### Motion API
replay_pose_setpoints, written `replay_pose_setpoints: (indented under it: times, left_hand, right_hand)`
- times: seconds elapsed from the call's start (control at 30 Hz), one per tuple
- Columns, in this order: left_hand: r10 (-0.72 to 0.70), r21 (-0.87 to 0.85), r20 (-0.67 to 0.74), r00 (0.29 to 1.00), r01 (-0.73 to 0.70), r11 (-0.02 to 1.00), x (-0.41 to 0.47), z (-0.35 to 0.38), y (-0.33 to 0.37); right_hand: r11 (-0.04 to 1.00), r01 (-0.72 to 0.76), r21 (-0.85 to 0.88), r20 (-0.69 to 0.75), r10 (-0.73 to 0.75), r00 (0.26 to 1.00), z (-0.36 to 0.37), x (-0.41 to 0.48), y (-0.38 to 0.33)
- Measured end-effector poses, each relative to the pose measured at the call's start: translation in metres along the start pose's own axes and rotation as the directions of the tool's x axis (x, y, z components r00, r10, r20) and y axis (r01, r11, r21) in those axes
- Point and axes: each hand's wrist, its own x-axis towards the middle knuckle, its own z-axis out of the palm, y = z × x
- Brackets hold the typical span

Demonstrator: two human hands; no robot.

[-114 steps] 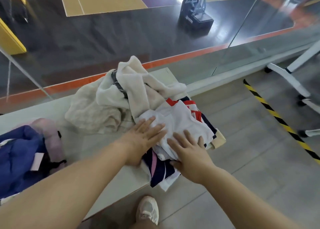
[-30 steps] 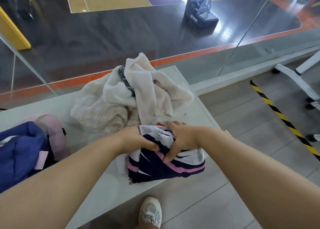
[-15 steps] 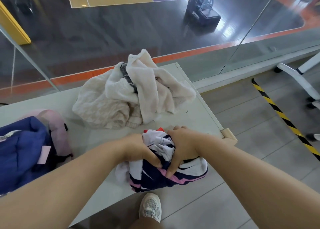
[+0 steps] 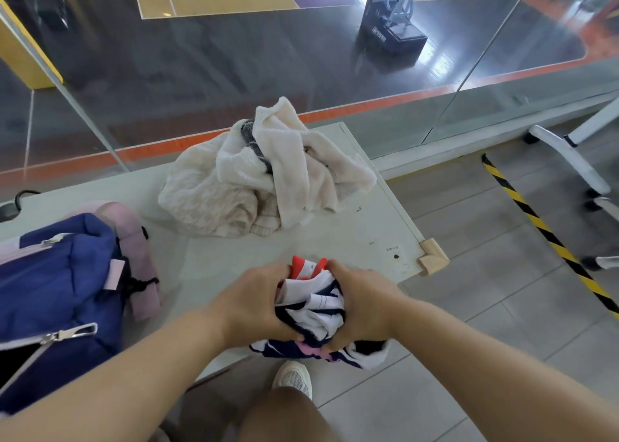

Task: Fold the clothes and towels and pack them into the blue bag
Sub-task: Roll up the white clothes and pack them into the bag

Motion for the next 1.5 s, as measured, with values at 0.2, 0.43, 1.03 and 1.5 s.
replay_pose_setpoints:
  times: [0.2, 0.43, 1.03, 1.5]
  left_hand:
    - [0.044, 0.147, -0.024, 0.999, -0.040, 0.988, -0.036, -0.009, 0.000]
    - [-0.097, 0.345, -0.134, 0.986, 0.138, 0.929, -0.111, -0.046, -0.028]
    - [-0.276, 0.340, -0.623, 0.732, 0.571, 0.747, -0.376, -0.150, -0.109]
    - [-0.553, 0.336, -0.663, 0.506, 0.860, 0.384, -0.424, -0.178, -0.176]
  right_hand:
    - [0.987, -0.085, -0.135, -0.071, 0.076, 0.995, 0.009, -0.020, -0.023]
    - [0.889, -0.108, -0.444, -0.229, 0.004, 0.974, -0.007, -0.033, -0.082]
    - [0.935, 0.016, -0.353, -0.566, -0.227, 0.793, -0.019, -0.058, -0.290]
    - [0.749, 0.320, -0.581, -0.410, -0.608, 0.680, 0.041, -0.002, -0.401]
